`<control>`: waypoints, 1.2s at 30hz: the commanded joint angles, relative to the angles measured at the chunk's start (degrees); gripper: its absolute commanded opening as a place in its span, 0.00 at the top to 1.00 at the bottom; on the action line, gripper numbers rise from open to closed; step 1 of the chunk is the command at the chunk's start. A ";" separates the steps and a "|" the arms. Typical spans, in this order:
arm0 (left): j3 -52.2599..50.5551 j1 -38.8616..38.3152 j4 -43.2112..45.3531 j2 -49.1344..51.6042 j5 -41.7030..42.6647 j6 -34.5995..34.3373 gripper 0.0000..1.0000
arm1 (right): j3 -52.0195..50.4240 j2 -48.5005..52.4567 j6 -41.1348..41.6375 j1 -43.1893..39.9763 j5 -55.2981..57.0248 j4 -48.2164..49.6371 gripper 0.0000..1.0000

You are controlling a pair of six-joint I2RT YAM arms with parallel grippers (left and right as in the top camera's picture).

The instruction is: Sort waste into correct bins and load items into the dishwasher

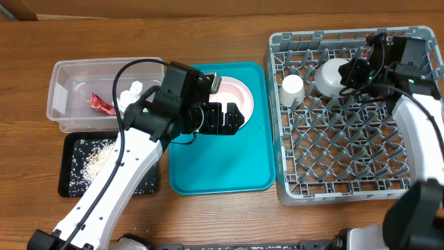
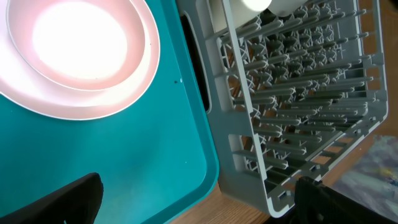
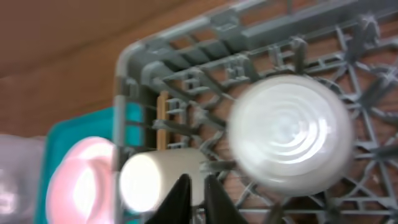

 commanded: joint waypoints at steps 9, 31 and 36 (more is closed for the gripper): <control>1.03 -0.35 3.89 -0.17 -5.07 -0.24 0.00 | 2.08 -4.59 -0.31 3.56 -21.86 -6.38 0.48; 1.01 0.59 17.25 18.49 -30.10 -1.36 0.39 | 2.08 -4.59 -0.35 3.85 -2.32 -16.26 0.47; 1.01 0.85 20.85 23.63 -29.92 -2.25 0.51 | 2.08 -4.59 -0.55 3.85 -0.83 -16.87 0.47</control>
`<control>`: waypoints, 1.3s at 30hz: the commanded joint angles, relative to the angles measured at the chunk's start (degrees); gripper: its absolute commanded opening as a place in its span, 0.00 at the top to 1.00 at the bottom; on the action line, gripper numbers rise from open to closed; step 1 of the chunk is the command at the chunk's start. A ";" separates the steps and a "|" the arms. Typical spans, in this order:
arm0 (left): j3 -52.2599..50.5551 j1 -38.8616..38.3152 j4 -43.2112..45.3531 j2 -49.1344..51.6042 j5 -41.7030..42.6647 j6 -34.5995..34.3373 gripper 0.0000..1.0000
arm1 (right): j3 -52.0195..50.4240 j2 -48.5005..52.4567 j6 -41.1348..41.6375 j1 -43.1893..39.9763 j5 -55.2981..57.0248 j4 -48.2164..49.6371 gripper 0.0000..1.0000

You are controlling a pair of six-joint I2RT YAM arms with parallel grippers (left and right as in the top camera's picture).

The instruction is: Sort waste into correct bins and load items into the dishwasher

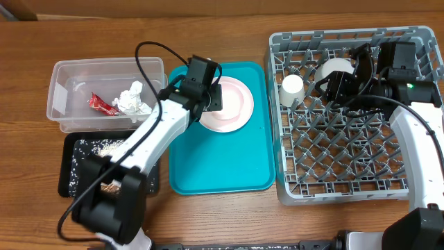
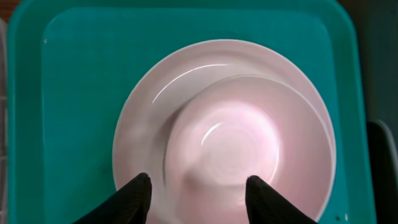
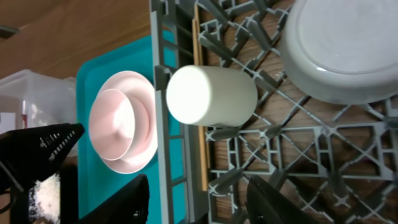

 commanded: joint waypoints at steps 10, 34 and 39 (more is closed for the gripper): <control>0.96 0.68 1.14 5.60 -1.11 -1.03 0.65 | 1.01 -0.28 -0.37 0.26 2.64 -0.04 0.47; 15.45 0.63 -20.11 2.03 0.52 -0.68 0.96 | 1.03 -3.10 -0.44 0.81 2.58 0.61 0.47; 19.74 0.55 -29.38 -0.48 5.18 1.14 0.96 | 1.03 -6.19 -0.61 4.46 2.62 -0.13 0.46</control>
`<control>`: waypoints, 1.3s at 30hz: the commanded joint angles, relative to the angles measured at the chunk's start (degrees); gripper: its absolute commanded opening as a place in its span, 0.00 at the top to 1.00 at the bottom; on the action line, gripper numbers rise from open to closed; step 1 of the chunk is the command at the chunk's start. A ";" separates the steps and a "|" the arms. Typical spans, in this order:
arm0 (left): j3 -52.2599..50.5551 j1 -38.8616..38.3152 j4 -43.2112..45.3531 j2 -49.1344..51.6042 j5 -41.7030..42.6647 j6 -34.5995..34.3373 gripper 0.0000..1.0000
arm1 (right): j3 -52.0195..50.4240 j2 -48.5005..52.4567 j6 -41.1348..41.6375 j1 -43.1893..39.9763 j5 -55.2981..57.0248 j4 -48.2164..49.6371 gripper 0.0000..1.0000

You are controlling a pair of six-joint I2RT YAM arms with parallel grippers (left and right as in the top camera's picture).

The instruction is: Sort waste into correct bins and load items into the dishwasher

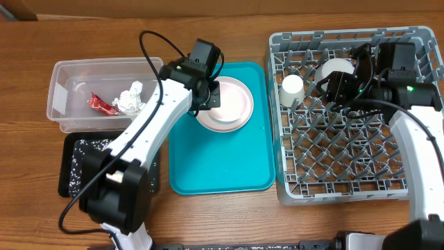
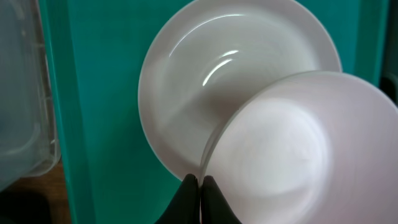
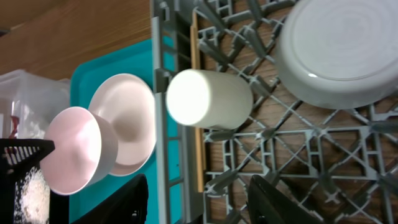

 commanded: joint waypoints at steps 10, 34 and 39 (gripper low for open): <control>3.30 -0.57 -7.21 -6.91 9.31 2.49 0.96 | 1.01 -4.50 -0.09 17.38 3.93 -0.85 0.48; 3.30 -4.72 -3.50 -9.62 8.72 3.78 0.96 | 0.90 2.23 4.09 22.84 8.70 -3.61 0.48; 3.30 -4.74 -3.52 -9.62 8.79 3.78 0.96 | 0.90 2.84 4.17 22.84 7.80 -3.30 0.49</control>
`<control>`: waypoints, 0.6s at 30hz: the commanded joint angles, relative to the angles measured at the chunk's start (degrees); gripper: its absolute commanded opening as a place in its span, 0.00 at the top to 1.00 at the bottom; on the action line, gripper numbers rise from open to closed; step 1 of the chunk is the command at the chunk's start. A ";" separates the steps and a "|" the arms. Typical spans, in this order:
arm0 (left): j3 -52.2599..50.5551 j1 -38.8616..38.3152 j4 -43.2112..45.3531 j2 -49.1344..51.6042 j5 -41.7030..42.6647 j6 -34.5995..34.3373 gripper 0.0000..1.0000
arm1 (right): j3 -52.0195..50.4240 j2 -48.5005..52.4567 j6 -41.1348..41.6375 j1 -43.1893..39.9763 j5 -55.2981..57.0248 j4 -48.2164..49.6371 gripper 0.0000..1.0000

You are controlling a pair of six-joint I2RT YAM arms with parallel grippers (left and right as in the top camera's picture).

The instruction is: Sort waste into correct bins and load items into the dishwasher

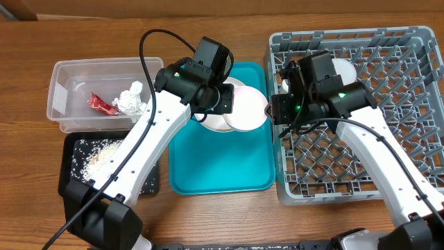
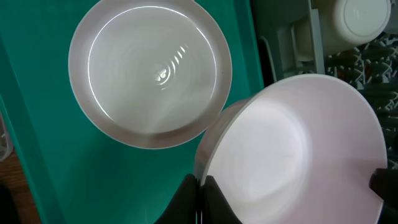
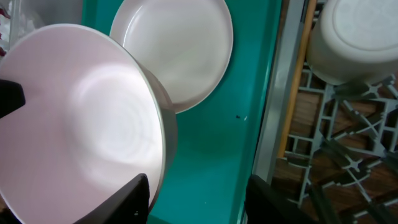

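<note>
A pink bowl [image 1: 248, 109] hangs tilted over the right edge of the teal tray [image 1: 215, 167], and my left gripper [image 2: 199, 186] is shut on its rim. In the left wrist view the bowl [image 2: 292, 149] fills the lower right, with the pink plate [image 2: 149, 71] lying empty on the tray. My right gripper [image 1: 277, 109] stands open at the left edge of the grey dishwasher rack [image 1: 361, 167]. In the right wrist view the bowl [image 3: 81, 118] sits just beside the left finger [image 3: 134, 199]. Nothing is between the fingers.
In the rack lie a white cup [image 2: 303, 38] and an upturned white bowl [image 2: 364, 18]. A wooden stick [image 3: 297, 81] lies along the rack's left wall. A clear bin [image 1: 62, 104] holding wrappers and a black tray [image 1: 73, 180] of rice stand at the left.
The pink bowl, still in my left gripper, has gone from just over the plate to the tray's right edge. My right gripper has moved from mid-rack to the rack's left edge, open beside the bowl.
My left gripper was open over the tray beside the stacked bowl and plate, and my right was shut over the rack. Then both were open, the left above the bowl. Then the left held the bowl's rim off the plate. Now the bowl hangs by the rack, next to the right gripper.
</note>
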 commanded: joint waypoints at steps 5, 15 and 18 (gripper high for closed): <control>1.33 -0.28 0.31 -1.66 0.76 1.09 0.96 | 0.90 0.17 1.86 0.07 -0.35 0.68 0.62; 1.33 -0.63 1.49 -1.66 1.07 1.07 0.96 | 0.90 0.17 5.62 0.07 -0.87 1.49 0.68; 1.33 -0.63 1.51 -1.66 1.07 1.09 0.96 | 0.90 0.17 5.84 0.07 -0.87 2.08 0.71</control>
